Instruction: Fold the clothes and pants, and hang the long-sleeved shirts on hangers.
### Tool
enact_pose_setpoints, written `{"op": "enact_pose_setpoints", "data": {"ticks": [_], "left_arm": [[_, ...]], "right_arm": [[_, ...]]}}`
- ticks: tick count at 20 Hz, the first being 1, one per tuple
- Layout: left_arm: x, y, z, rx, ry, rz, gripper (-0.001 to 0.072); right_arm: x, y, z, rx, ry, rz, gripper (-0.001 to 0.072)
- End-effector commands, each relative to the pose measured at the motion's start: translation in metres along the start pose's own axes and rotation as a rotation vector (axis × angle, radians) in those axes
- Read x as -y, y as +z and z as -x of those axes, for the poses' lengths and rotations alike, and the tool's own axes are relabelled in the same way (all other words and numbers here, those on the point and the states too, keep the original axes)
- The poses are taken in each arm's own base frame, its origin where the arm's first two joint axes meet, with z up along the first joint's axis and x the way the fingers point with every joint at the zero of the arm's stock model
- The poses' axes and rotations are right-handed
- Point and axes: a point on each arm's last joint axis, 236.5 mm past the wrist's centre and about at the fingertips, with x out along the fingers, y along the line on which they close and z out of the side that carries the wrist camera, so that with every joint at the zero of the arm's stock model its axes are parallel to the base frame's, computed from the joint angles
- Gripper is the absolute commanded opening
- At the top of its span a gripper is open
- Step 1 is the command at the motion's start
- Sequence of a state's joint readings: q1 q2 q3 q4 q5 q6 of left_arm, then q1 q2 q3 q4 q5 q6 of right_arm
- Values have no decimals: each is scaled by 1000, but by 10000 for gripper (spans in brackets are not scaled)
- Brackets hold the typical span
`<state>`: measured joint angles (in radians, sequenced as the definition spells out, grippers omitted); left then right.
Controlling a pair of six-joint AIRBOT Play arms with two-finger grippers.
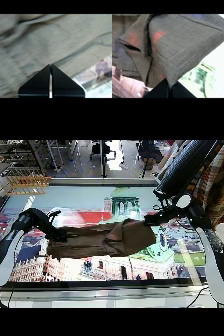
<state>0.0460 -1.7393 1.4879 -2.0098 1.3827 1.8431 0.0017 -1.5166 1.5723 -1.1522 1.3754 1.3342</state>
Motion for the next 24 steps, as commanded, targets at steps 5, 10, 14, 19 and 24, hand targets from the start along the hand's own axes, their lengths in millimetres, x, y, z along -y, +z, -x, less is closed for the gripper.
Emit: {"op": "enact_pose_setpoints", "data": {"ticks": [5,10,14,19,24], "left_arm": [[-3,20,-3,79,24,-1,13],[-18,24,-23,67,40,49,13],[-26,21,-31,49,66,67,12],[-15,40,3,128,66,-5,13],[-1,61,121,342,105,-52,13]], "right_arm": [[16,-16,9,-66,-93,-77,19],[39,-31,15,-122,-196,-88,18],[81,-35,47,-113,-421,-123,17],[11,15,56,58,-261,-103,16],[-176,62,16,259,30,164,16]]}}
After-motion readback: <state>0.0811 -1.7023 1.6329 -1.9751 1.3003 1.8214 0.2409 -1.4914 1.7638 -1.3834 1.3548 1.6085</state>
